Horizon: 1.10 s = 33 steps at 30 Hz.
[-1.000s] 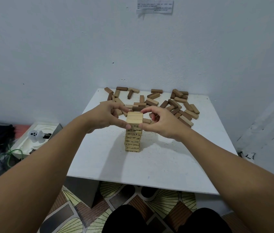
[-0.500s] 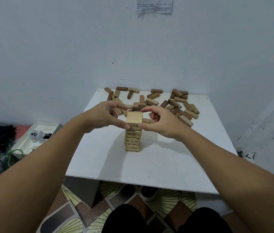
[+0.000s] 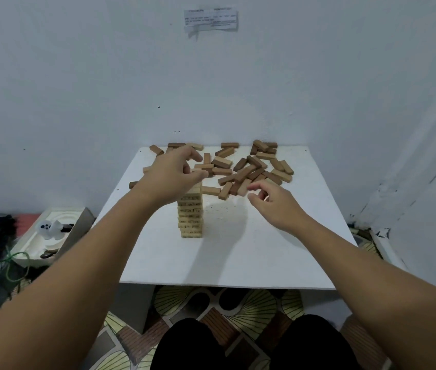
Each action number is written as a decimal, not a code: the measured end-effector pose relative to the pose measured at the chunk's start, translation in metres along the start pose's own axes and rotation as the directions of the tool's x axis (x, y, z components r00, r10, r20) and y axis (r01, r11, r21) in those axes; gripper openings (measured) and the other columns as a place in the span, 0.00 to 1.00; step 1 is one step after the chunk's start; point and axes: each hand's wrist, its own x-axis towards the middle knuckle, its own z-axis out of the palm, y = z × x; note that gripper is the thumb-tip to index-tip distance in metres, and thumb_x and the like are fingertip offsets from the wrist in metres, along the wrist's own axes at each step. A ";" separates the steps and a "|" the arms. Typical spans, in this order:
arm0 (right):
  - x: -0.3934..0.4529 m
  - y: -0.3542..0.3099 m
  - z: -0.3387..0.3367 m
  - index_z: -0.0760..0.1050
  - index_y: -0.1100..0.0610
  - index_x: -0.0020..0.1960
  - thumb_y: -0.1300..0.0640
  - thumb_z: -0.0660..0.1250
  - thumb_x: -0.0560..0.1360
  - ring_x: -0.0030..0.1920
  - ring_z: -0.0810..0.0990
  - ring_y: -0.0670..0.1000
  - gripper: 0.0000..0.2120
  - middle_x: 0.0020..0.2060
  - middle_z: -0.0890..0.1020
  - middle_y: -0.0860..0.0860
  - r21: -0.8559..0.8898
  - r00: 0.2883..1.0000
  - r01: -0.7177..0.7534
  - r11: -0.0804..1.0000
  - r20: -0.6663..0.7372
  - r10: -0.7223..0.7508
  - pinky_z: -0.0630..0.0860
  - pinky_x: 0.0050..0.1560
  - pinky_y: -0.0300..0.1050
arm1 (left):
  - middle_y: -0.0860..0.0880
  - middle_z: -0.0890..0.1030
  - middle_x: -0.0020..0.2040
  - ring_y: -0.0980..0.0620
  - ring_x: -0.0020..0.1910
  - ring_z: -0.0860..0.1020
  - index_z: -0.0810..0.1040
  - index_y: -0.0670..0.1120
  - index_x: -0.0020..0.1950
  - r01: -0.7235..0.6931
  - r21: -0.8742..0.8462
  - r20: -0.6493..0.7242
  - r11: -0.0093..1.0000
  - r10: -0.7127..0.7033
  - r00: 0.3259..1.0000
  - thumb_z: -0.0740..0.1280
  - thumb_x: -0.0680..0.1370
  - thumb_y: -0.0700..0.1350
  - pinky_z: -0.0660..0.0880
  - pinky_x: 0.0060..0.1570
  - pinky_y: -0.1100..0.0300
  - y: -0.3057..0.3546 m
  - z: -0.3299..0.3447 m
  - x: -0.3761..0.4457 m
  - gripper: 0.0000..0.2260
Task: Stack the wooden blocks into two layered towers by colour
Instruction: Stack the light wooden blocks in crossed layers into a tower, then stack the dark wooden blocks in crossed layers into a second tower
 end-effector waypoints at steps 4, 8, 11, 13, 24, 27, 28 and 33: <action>-0.007 0.030 -0.016 0.77 0.46 0.66 0.48 0.65 0.82 0.51 0.80 0.47 0.14 0.45 0.79 0.46 -0.120 0.998 -0.060 0.991 -0.024 0.058 0.77 0.50 0.45 | 0.57 0.73 0.39 0.58 0.37 0.73 0.75 0.52 0.58 -0.071 0.083 -0.003 0.994 0.072 0.997 0.67 0.83 0.50 0.67 0.35 0.61 0.037 0.045 0.001 0.06; -0.007 0.049 -0.026 0.76 0.45 0.70 0.48 0.64 0.82 0.48 0.78 0.46 0.16 0.48 0.78 0.46 -0.203 0.996 -0.088 0.975 -0.027 0.084 0.76 0.50 0.46 | 0.50 0.79 0.50 0.52 0.45 0.76 0.77 0.48 0.64 -0.047 0.132 0.083 0.990 0.037 0.996 0.64 0.84 0.49 0.68 0.38 0.59 0.049 0.104 0.007 0.10; -0.004 0.061 -0.031 0.74 0.44 0.72 0.47 0.64 0.83 0.49 0.78 0.49 0.18 0.51 0.76 0.48 -0.271 0.995 -0.100 0.957 -0.010 0.101 0.78 0.54 0.49 | 0.46 0.79 0.61 0.47 0.55 0.78 0.75 0.50 0.66 0.060 0.110 0.129 0.992 -0.075 0.989 0.64 0.84 0.50 0.74 0.46 0.54 0.037 0.145 0.017 0.12; 0.000 0.069 -0.033 0.73 0.43 0.74 0.47 0.64 0.83 0.51 0.79 0.51 0.19 0.54 0.76 0.49 -0.309 0.994 -0.102 0.946 0.009 0.110 0.79 0.56 0.52 | 0.46 0.78 0.65 0.46 0.61 0.77 0.74 0.51 0.69 0.099 0.084 0.129 0.992 -0.110 0.986 0.64 0.84 0.51 0.75 0.51 0.53 0.028 0.166 0.024 0.14; 0.036 0.087 -0.015 0.52 0.38 0.82 0.41 0.57 0.83 0.66 0.72 0.59 0.29 0.66 0.71 0.55 -0.587 0.970 -0.111 0.802 0.112 0.216 0.64 0.67 0.59 | 0.42 0.72 0.72 0.42 0.68 0.74 0.55 0.52 0.84 0.157 0.238 0.064 0.958 -0.177 0.982 0.61 0.84 0.50 0.75 0.58 0.48 -0.015 0.219 0.058 0.28; 0.032 0.094 -0.002 0.57 0.38 0.81 0.40 0.56 0.82 0.64 0.71 0.55 0.27 0.62 0.72 0.51 -0.557 0.980 -0.157 0.815 0.012 0.197 0.60 0.68 0.57 | 0.44 0.76 0.63 0.45 0.60 0.76 0.57 0.50 0.84 0.158 0.286 -0.032 0.945 -0.155 0.987 0.58 0.84 0.54 0.75 0.51 0.51 -0.024 0.229 0.051 0.28; 0.029 0.098 0.003 0.61 0.38 0.79 0.40 0.57 0.81 0.63 0.71 0.54 0.26 0.60 0.73 0.50 -0.519 0.985 -0.164 0.839 -0.040 0.168 0.59 0.69 0.56 | 0.46 0.76 0.61 0.47 0.59 0.76 0.59 0.50 0.83 0.151 0.282 -0.063 0.947 -0.139 0.988 0.58 0.84 0.55 0.74 0.51 0.52 -0.026 0.231 0.049 0.28; 0.019 0.110 0.014 0.77 0.38 0.62 0.43 0.66 0.78 0.53 0.75 0.47 0.13 0.48 0.72 0.41 -0.307 0.974 -0.096 0.947 -0.227 0.025 0.61 0.69 0.50 | 0.52 0.76 0.55 0.51 0.49 0.76 0.76 0.53 0.62 0.092 0.120 -0.130 0.989 -0.076 0.989 0.64 0.82 0.52 0.71 0.42 0.55 -0.034 0.233 0.042 0.10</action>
